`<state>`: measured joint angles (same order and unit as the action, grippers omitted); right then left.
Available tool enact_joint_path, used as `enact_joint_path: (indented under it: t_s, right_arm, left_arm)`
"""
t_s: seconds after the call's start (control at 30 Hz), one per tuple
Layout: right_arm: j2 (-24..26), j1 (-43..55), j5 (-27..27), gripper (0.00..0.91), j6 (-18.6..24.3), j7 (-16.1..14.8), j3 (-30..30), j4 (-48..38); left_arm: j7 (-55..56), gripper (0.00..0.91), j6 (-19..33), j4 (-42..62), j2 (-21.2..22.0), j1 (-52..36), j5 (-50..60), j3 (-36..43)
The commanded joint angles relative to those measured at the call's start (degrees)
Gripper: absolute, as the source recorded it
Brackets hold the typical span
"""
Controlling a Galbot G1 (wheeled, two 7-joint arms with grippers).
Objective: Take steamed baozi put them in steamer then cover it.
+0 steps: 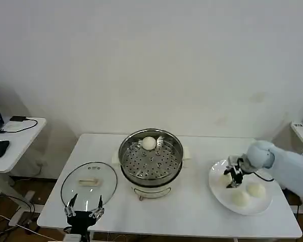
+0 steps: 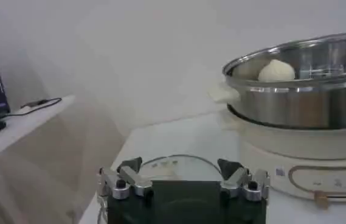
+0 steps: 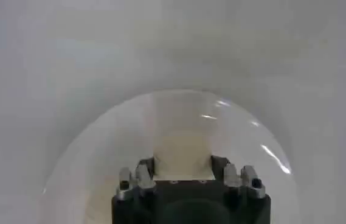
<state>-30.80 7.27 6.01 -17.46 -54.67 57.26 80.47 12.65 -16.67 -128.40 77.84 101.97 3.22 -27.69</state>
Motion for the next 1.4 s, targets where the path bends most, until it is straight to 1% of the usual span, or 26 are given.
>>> enact_joint_path:
  t_s: [0.03,0.07,0.13,0.17,0.2,0.23,0.33,0.37,0.4,0.43,0.5,0.53,0.57,0.7,0.8,0.83,0.93,1.03,1.27,1.4]
  right_arm:
    - [0.5,21.4,8.5,0.635,-1.2,0.0,10.0,7.3]
    - [-0.6,25.8,9.9,0.635,-1.6,0.1,12.4,8.0]
    - [-2.5,28.9,11.7,0.635,-2.1,0.2,14.5,8.7]
    - [-4.4,31.6,13.8,0.635,-2.9,0.5,16.1,9.0]
    - [-5.0,32.2,14.1,0.635,-3.1,0.5,16.2,9.1]
    - [-7.8,33.9,15.9,0.635,-4.0,0.9,17.6,9.2]
    - [-13.3,37.3,19.5,0.635,-5.6,1.7,19.7,8.7]
    - [-14.7,37.7,20.5,0.635,-6.1,1.9,20.0,8.4]
    - [-17.4,38.1,22.4,0.645,-6.9,2.2,20.5,7.9]
    - [-19.1,38.2,23.6,0.635,-7.3,2.6,20.7,7.1]
    - [-21.9,38.1,25.6,0.645,-8.3,3.3,20.9,5.7]
    - [-25.6,37.8,27.4,0.645,-9.0,3.9,20.8,4.1]
    - [-27.9,37.2,28.5,0.645,-10.0,4.4,20.7,2.8]
    - [-36.7,34.7,30.7,0.645,-11.5,5.3,20.9,-1.8]
    - [-42.2,32.6,32.9,0.645,-12.6,5.8,21.0,-5.6]
    - [-44.0,31.4,33.8,0.645,-13.9,6.4,20.8,-7.0]
    - [-47.3,28.6,34.3,0.645,-16.2,6.9,20.4,-9.8]
    - [-49.6,27.0,34.1,0.645,-16.7,6.7,21.2,-11.8]
    - [-53.1,24.6,34.0,0.645,-17.5,6.6,22.8,-14.0]
    - [-56.1,22.5,32.1,0.645,-17.3,6.2,22.6,-17.3]
  left_arm:
    - [0.0,0.907,-0.1,0.1,-0.2,-0.5,-0.1,0.2]
    - [0.0,0.907,0.0,0.2,-0.3,-0.6,-0.1,0.2]
    - [0.0,0.907,0.0,0.1,-0.3,-0.7,-0.1,0.2]
    - [0.0,0.907,0.0,0.1,-0.4,-0.9,-0.1,0.2]
    - [0.0,0.907,-0.1,0.1,-0.4,-1.0,-0.2,0.1]
    - [0.0,0.907,-0.1,0.0,-0.5,-1.1,-0.2,0.1]
    - [0.0,0.907,-0.1,0.2,-0.6,-1.6,-0.5,0.0]
    - [0.1,0.907,-0.2,0.3,-0.5,-1.8,-0.5,-0.1]
    - [0.1,0.907,-0.2,0.4,-0.6,-2.0,-0.6,-0.2]
    - [0.1,0.907,-0.2,0.4,-0.6,-2.1,-0.7,-0.3]
    - [0.1,0.907,-0.2,0.3,-1.0,-2.3,-1.3,-0.7]
    - [0.1,0.907,-0.3,0.2,-1.2,-2.4,-1.6,-1.1]
    - [0.1,0.907,-0.3,0.1,-1.4,-2.5,-1.9,-1.4]
    - [0.3,0.907,-0.3,-0.1,-2.3,-2.5,-3.5,-3.0]
    - [0.3,0.907,-0.2,-0.5,-2.5,-2.4,-4.1,-3.8]
    - [0.3,0.907,-0.1,-0.5,-2.5,-2.4,-4.2,-4.1]
    - [0.4,0.907,0.0,-0.3,-2.3,-2.4,-4.6,-4.8]
    - [0.4,0.907,0.2,-0.5,-2.4,-2.1,-5.0,-5.1]
    - [0.5,0.907,0.2,-0.5,-2.1,-2.8,-5.0,-4.8]
    - [0.4,0.907,0.3,-0.4,-1.9,-2.9,-5.0,-4.6]
